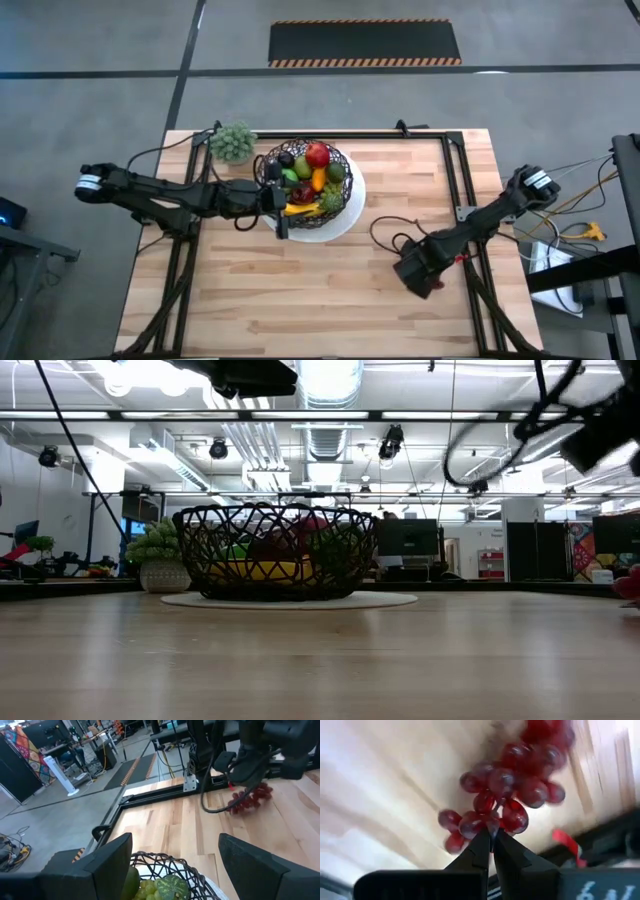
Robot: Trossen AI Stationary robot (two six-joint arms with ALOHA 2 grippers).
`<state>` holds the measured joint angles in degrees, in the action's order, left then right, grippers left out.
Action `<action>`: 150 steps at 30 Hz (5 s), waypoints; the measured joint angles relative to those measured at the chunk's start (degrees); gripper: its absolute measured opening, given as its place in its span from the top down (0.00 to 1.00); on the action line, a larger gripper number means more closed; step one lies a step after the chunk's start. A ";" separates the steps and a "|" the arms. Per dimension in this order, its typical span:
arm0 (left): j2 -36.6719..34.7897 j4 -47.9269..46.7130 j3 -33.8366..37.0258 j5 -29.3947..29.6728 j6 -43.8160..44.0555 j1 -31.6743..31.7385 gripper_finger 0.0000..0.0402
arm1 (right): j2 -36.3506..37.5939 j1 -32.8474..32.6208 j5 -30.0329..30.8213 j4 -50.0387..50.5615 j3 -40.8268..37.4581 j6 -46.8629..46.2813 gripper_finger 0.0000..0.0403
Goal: Build produce basket
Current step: Put the red grapes into the wire basket
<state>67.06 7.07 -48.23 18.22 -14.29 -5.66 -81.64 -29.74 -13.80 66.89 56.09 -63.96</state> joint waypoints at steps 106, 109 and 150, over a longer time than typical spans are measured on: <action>3.40 -58.06 8.60 10.00 54.36 -10.44 0.96 | 7.21 26.75 31.97 -72.77 -2.13 62.50 0.80; 3.11 -56.15 8.29 10.85 53.92 -10.43 0.99 | 7.27 26.75 31.97 -72.80 -2.13 62.50 0.81; -12.66 -56.03 6.98 -3.70 38.62 -8.16 1.00 | 6.47 26.49 31.84 -67.09 -2.92 59.78 0.84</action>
<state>54.40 -48.96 -41.25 14.52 24.34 -13.82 -75.18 -3.25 18.04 -0.20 53.17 -4.17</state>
